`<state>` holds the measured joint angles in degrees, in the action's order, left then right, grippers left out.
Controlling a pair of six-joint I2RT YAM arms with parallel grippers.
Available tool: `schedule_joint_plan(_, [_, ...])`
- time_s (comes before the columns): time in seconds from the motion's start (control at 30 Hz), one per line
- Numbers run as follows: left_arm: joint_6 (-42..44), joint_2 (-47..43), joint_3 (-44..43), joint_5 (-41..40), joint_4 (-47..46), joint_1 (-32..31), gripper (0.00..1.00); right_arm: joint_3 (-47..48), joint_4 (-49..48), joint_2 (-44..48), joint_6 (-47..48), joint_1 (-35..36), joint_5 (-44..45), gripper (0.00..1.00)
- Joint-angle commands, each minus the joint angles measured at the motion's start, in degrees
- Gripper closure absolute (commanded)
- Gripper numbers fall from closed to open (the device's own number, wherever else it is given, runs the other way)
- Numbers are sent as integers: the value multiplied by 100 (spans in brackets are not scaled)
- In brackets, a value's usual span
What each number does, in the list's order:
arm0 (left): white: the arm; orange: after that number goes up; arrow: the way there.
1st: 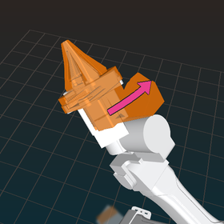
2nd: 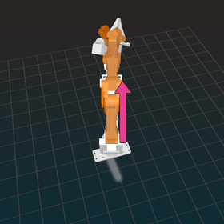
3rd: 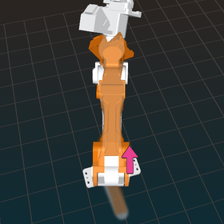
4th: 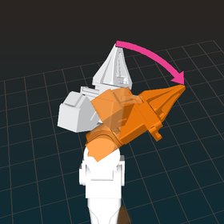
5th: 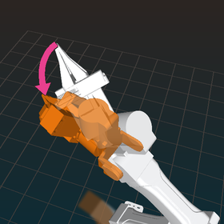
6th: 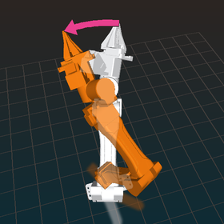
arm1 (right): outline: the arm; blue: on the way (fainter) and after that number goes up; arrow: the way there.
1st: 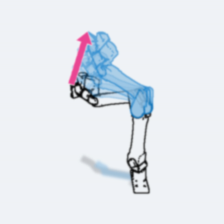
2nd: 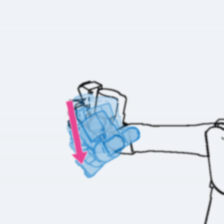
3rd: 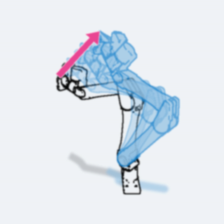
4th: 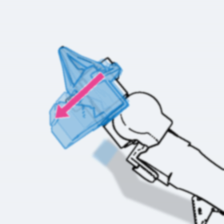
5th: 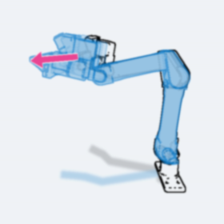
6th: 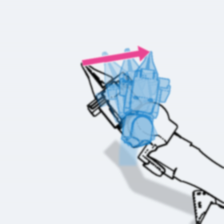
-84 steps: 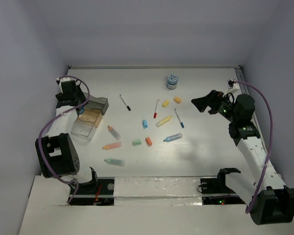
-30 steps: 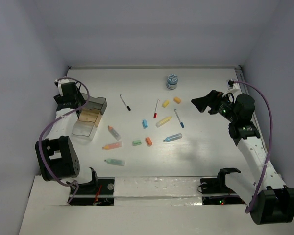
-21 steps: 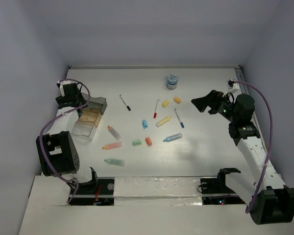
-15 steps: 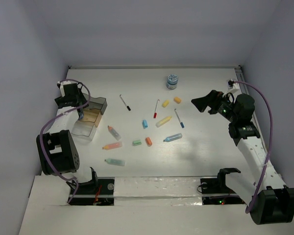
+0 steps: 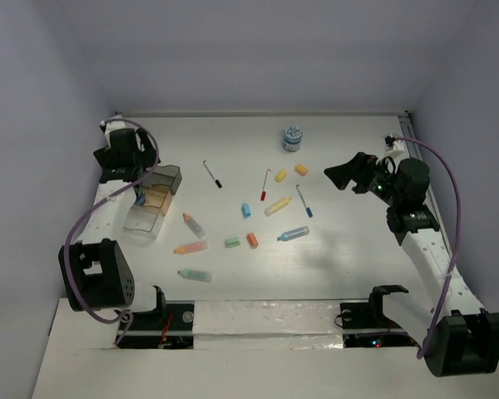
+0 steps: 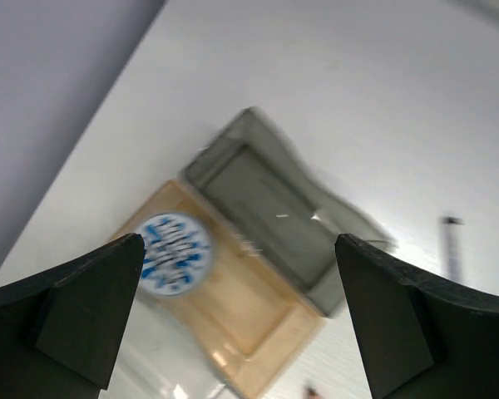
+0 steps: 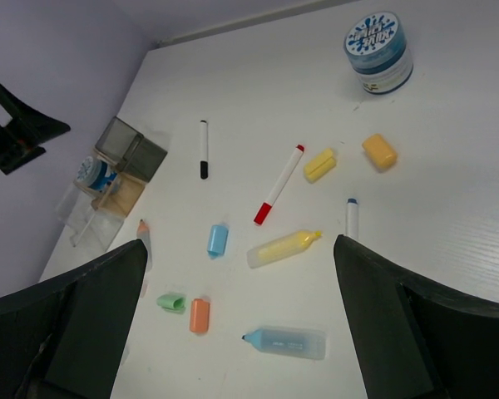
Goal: Sort the stationery into containers
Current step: Place the stationery in the storage box, then move the stationery to the center of the board.
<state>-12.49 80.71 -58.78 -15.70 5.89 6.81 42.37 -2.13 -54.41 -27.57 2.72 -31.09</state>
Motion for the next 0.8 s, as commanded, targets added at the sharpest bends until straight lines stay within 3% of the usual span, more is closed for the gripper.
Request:
schedule_joint_plan(0.0, [-104, -511, -616, 357, -106, -688, 1, 140, -86, -130, 138, 53, 173, 0])
schedule_joint_plan(0.17, [-288, -618, -898, 586, -96, -2101, 1, 254, 160, -385, 287, 53, 472, 0])
schedule_joint_plan(0.27, [-429, -355, -1047, 709, -324, -2560, 1, 377, 406, -579, 358, 106, 708, 0])
schedule_joint_plan(0.43, [-421, 1208, -2425, 779, -334, -3554, 1, 360, 573, -641, 349, 106, 1183, 0])
schedule_joint_plan(0.77, [-517, 4662, -6186, 1306, 333, -4021, 1, 87, 275, -360, 253, 106, 1299, 0])
